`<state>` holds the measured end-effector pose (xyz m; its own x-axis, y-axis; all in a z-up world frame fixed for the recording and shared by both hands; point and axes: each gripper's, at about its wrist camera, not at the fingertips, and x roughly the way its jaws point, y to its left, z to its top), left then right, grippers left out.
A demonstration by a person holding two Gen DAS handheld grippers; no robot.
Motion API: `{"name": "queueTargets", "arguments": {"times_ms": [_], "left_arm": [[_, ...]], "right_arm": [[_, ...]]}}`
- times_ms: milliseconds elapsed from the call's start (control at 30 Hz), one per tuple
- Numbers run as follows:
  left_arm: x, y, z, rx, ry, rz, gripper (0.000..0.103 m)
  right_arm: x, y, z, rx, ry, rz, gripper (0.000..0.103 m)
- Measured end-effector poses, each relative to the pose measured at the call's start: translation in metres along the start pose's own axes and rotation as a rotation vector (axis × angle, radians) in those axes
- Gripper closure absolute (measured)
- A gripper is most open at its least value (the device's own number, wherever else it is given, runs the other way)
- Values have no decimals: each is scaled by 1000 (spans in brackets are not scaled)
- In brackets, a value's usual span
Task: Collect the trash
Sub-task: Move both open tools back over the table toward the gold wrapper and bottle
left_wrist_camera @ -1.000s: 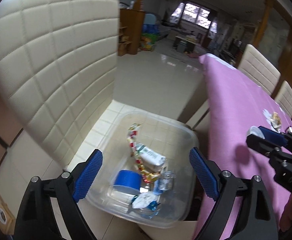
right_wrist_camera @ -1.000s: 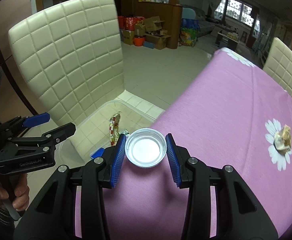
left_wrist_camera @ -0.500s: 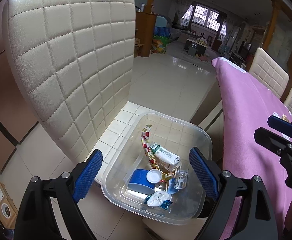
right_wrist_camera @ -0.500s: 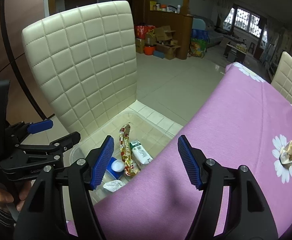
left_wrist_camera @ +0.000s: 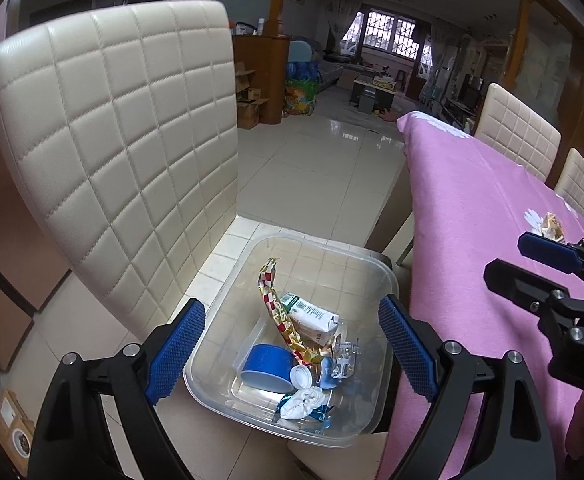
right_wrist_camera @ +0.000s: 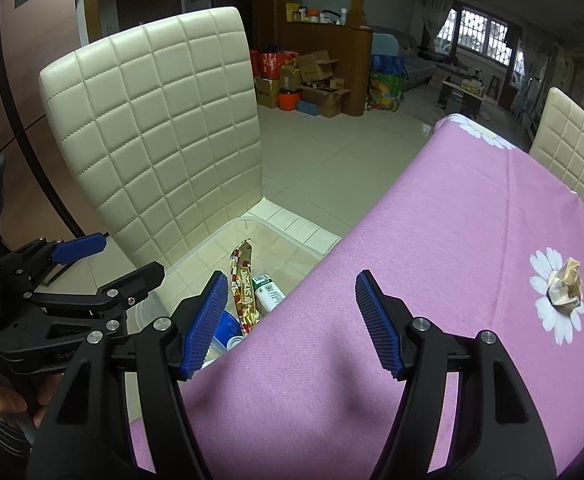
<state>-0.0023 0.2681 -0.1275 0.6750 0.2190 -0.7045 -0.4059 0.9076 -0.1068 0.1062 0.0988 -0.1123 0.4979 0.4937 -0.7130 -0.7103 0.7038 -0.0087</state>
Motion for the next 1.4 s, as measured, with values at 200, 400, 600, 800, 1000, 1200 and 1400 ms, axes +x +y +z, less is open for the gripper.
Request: {"name": "queueTargets", "arguments": {"times_ms": [200, 400, 600, 800, 1000, 1200, 1400], "left_arm": [[-13, -19, 2, 34, -24, -14, 17], [-25, -44, -1, 80, -34, -35, 17], [-38, -70, -4, 108, -41, -63, 17], [-51, -105, -11, 158, -47, -87, 17], [-63, -144, -20, 215, -48, -130, 17], [-69, -183, -27, 282, -48, -171, 17], [-65, -218, -30, 324, -10, -222, 17]], "right_arm": [[-16, -11, -8, 21, -20, -16, 36], [-35, -30, -24, 63, -31, -45, 35], [-60, -53, -43, 118, -54, -82, 29], [-87, -75, -64, 166, -84, -125, 24], [-115, -101, -89, 232, -110, -171, 19], [-136, -129, -112, 301, -122, -214, 16], [-153, -161, -132, 380, -138, -248, 15]]}}
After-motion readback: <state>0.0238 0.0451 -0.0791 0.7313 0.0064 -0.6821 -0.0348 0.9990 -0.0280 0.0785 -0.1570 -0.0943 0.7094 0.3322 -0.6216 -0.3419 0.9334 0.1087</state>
